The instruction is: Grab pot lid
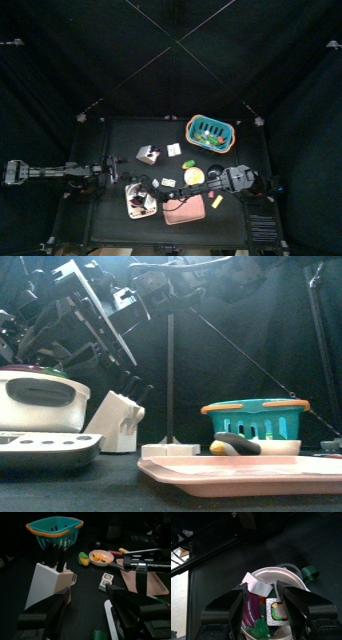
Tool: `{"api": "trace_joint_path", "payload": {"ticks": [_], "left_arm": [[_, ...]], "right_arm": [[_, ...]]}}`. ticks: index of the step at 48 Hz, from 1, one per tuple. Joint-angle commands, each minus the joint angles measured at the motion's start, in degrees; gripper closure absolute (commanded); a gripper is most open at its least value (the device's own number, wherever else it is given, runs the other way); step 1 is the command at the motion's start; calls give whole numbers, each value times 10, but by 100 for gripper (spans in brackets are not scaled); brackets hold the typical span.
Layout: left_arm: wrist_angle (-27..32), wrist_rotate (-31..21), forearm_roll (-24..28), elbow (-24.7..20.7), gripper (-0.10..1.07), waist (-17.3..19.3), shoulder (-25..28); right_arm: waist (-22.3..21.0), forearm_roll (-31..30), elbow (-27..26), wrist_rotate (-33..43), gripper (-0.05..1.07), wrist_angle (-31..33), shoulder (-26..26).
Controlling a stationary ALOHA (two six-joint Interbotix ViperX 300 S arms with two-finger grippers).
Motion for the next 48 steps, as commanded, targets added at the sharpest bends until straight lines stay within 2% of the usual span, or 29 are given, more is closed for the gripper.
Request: {"api": "trace_joint_path", "payload": {"ticks": [1, 12, 18, 22, 26, 32, 41, 48], "left_arm": [[-1, 1, 1, -9, 4, 0, 1], [-1, 2, 1, -9, 4, -4, 1], [-1, 2, 2, -9, 4, -4, 1], [-1, 2, 2, -9, 4, -4, 1], [-1, 1, 2, -9, 4, -4, 1], [-1, 1, 1, -10, 4, -4, 0], [-2, 1, 1, -10, 4, -4, 1], [-1, -1, 2, -13, 4, -13, 1]], "right_arm": [[-2, 2, 9, 0, 18, 1, -53], [2, 20, 83, 0, 19, 4, -119], [2, 59, 156, 1, 19, 28, -176], [4, 91, 223, 1, 19, 54, -220], [11, 135, 286, 2, 19, 93, -262], [35, 218, 367, 1, 19, 191, -331], [71, 325, 446, 1, 19, 326, -400], [87, 400, 484, 1, 19, 391, -420]]}}
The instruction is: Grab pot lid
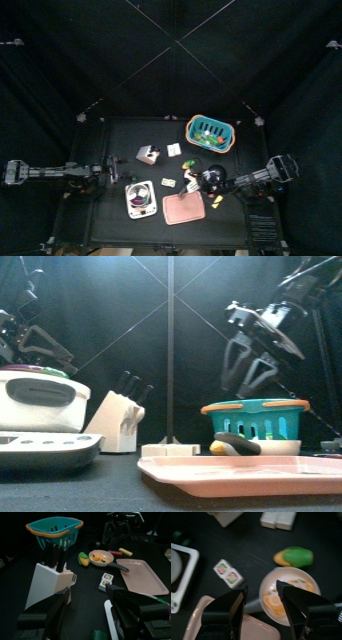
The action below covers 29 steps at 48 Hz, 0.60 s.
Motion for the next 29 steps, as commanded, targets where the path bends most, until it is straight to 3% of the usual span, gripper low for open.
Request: {"api": "trace_joint_path", "payload": {"ticks": [1, 15, 29], "left_arm": [[-3, -1, 2, -12, 4, -11, 2], [-5, 0, 6, -14, 4, -30, 2], [-6, -2, 3, -14, 4, -33, 2]], "right_arm": [[8, 47, 17, 0, 19, 42, -20], [6, 99, 77, 1, 19, 76, -20], [9, 142, 101, 2, 19, 108, -31]]}}
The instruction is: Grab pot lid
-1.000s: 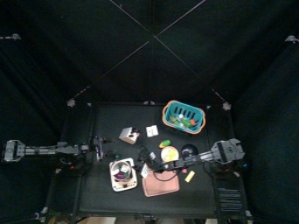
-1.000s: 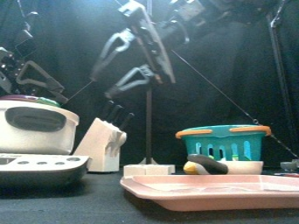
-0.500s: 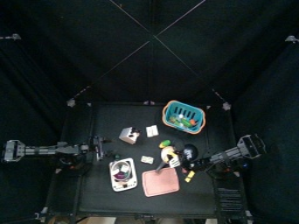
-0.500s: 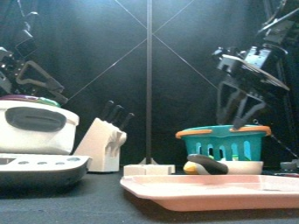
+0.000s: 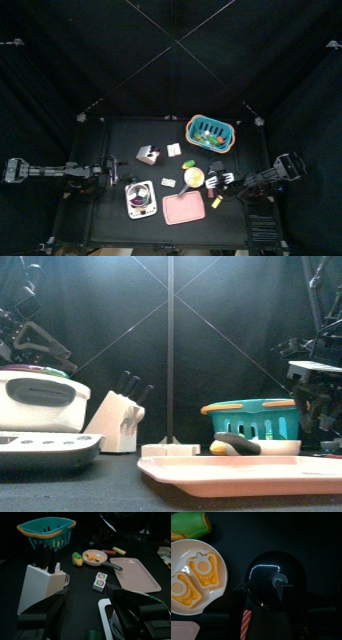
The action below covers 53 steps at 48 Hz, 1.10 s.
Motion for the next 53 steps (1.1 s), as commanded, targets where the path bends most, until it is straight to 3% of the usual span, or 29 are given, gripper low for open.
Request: {"api": "trace_joint_path", "payload": {"ticks": [1, 11, 32, 42, 53], "left_arm": [[-4, 0, -1, -14, 4, -2, 2], [-5, 1, -1, -14, 4, -2, 2], [-4, 1, -1, -13, 4, -2, 2], [-4, 0, -1, -12, 4, -2, 2], [-4, 1, -1, -12, 4, -2, 2]], "right_arm": [[2, 4, 3, 4, 19, 11, -15], [-4, 1, 18, 5, 19, 4, -18], [-65, -31, 55, 5, 20, -98, -17], [-76, -41, 60, 6, 20, -115, -17], [-76, -40, 61, 5, 32, -115, -17]]}}
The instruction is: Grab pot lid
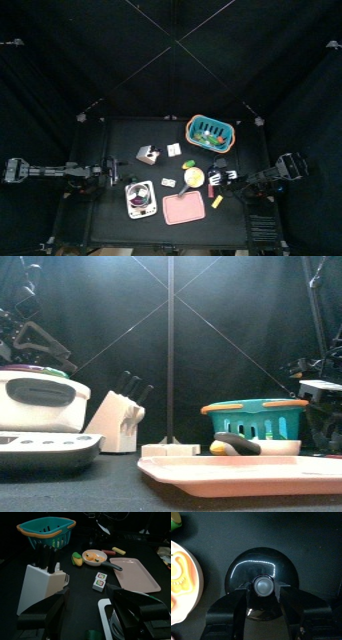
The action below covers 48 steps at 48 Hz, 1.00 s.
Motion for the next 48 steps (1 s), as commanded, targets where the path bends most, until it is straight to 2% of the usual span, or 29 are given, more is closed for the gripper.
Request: {"api": "trace_joint_path", "payload": {"ticks": [1, 7, 14, 48], "left_arm": [[-5, 1, -1, -12, 4, -2, 1], [-4, 0, -1, -12, 4, -2, 2], [-4, 0, -1, -12, 4, -2, 1], [-5, 0, -1, -12, 4, -2, 2]], "right_arm": [[-2, -1, -4, 1, 34, 0, -9], [-2, 0, -3, 1, 43, 0, -9], [-2, -2, -6, -1, 48, 0, -11], [-2, -19, -27, -5, 49, 9, -45]]}}
